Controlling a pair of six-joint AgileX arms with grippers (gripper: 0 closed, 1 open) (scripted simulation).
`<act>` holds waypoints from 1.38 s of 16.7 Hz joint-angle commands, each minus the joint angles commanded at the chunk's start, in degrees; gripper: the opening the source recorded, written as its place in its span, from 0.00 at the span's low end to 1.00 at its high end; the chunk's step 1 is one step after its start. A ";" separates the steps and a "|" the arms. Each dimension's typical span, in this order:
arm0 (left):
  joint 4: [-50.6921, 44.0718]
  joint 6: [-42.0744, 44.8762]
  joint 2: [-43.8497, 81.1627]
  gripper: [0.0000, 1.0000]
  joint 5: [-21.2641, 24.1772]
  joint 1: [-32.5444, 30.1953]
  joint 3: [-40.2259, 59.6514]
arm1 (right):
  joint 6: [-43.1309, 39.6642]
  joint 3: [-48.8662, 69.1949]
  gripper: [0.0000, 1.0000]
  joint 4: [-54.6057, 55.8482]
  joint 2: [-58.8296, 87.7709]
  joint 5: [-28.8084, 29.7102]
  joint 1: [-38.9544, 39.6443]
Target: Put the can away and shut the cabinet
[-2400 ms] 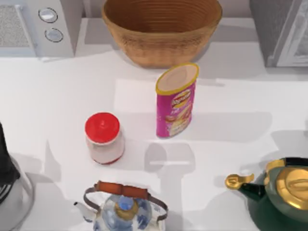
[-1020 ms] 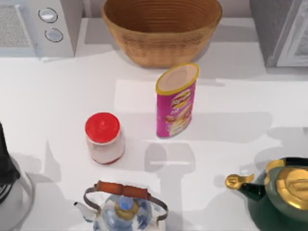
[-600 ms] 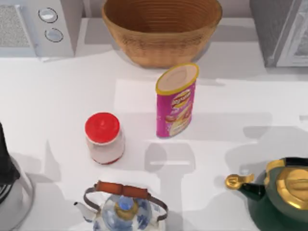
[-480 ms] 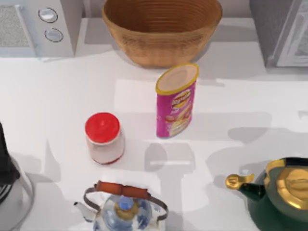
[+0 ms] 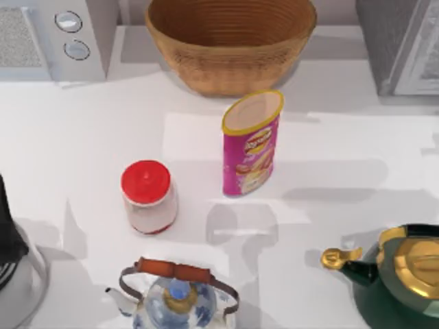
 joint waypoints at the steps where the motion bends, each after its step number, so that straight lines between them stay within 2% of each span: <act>1: 0.00 0.00 0.00 1.00 0.00 0.00 0.00 | 0.00 -0.01 0.00 0.03 -0.03 -0.01 0.00; 6: 0.00 0.00 0.00 1.00 0.00 0.00 0.00 | 0.60 -2.66 0.00 5.45 -6.13 -0.85 0.09; 10: 0.00 0.00 0.00 1.00 0.00 0.00 0.00 | 1.81 -10.06 0.00 12.90 -17.70 -1.24 1.48; 16: 0.00 0.00 0.00 1.00 0.00 0.00 0.00 | 4.89 -31.92 0.00 24.21 -45.06 0.72 7.21; 23: 0.00 0.00 0.00 1.00 0.00 0.00 0.00 | 8.64 -56.26 0.00 31.11 -75.44 6.55 13.34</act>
